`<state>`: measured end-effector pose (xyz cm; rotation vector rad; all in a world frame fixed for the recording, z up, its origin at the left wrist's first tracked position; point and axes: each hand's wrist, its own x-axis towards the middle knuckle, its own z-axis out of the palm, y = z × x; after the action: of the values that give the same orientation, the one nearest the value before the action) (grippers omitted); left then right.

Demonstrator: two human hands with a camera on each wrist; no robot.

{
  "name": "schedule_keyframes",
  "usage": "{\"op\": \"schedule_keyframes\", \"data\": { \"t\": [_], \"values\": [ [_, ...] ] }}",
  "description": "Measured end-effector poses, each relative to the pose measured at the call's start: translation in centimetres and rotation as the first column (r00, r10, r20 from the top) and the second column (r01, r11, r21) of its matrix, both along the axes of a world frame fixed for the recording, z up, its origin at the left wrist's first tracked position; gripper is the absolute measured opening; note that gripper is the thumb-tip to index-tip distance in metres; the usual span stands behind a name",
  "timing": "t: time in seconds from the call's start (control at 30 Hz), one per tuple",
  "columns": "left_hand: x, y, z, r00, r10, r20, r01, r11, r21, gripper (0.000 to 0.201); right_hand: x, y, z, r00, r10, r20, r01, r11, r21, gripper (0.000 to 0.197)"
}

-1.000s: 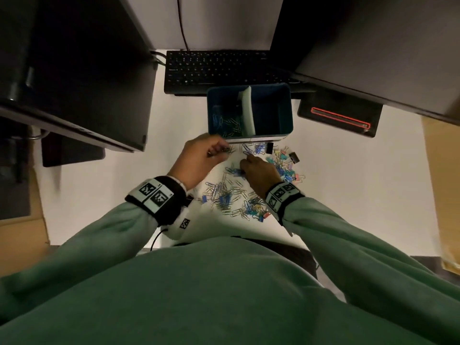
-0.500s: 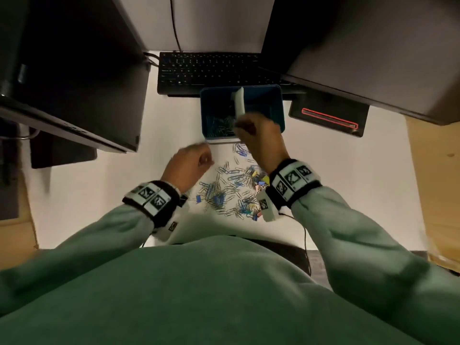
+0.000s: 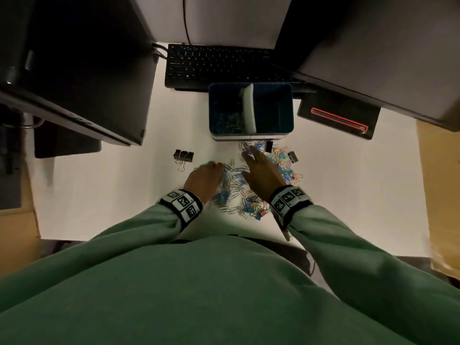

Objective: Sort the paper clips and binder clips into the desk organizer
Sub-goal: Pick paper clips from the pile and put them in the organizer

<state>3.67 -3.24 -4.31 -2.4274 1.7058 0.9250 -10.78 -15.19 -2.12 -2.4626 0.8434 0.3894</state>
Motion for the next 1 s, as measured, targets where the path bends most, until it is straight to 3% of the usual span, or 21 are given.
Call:
{"op": "schedule_keyframes", "data": {
  "t": [0.07, 0.17, 0.27, 0.37, 0.57, 0.67, 0.83, 0.93, 1.0],
  "values": [
    [-0.2, -0.4, -0.3, 0.999, 0.029, -0.032, -0.029, 0.999, -0.025, 0.029, 0.8, 0.4, -1.2, 0.994, 0.098, -0.05, -0.099, 0.995, -0.018, 0.066],
    [-0.5, -0.3, -0.8, 0.995, 0.081, -0.066, -0.082, 0.997, -0.01, 0.048, 0.5, 1.3, -1.7, 0.968, 0.243, -0.061, -0.244, 0.97, -0.014, 0.072],
    [-1.0, -0.5, -0.7, 0.984, 0.141, -0.109, -0.141, 0.99, 0.004, 0.062, -0.7, 2.0, -1.0, 0.967, 0.252, 0.023, -0.251, 0.967, -0.037, 0.069],
    [-1.8, -1.1, -0.4, 0.987, 0.115, -0.109, -0.118, 0.993, -0.027, 0.046, -0.7, 1.8, -1.1, 0.987, 0.163, 0.011, -0.163, 0.986, -0.042, 0.068],
    [-1.1, -0.9, -0.1, 0.961, 0.158, -0.226, -0.168, 0.986, -0.023, 0.022, 0.0, 1.9, -2.2, 0.988, 0.154, 0.022, -0.152, 0.985, -0.075, 0.02],
    [-0.3, -0.4, 0.7, 0.938, 0.184, -0.294, -0.211, 0.975, -0.063, 0.018, -0.4, 1.1, -2.4, 0.997, 0.022, 0.07, -0.026, 0.998, 0.064, 0.009],
    [1.1, -0.2, 4.9, 0.847, 0.256, -0.466, -0.356, 0.924, -0.14, 0.012, -1.7, -0.6, 1.3, 0.951, -0.256, 0.175, 0.19, 0.927, 0.323, 0.013],
    [2.2, -2.3, 8.7, 0.742, 0.339, -0.578, -0.52, 0.835, -0.179, 0.011, -0.9, -1.8, 4.8, 0.866, -0.39, 0.312, 0.251, 0.881, 0.402, 0.012],
    [3.5, -4.8, 10.3, 0.723, 0.354, -0.594, -0.576, 0.783, -0.234, 0.011, 1.0, -3.1, 6.9, 0.776, -0.477, 0.413, 0.279, 0.846, 0.455, 0.011]
  ]
}}
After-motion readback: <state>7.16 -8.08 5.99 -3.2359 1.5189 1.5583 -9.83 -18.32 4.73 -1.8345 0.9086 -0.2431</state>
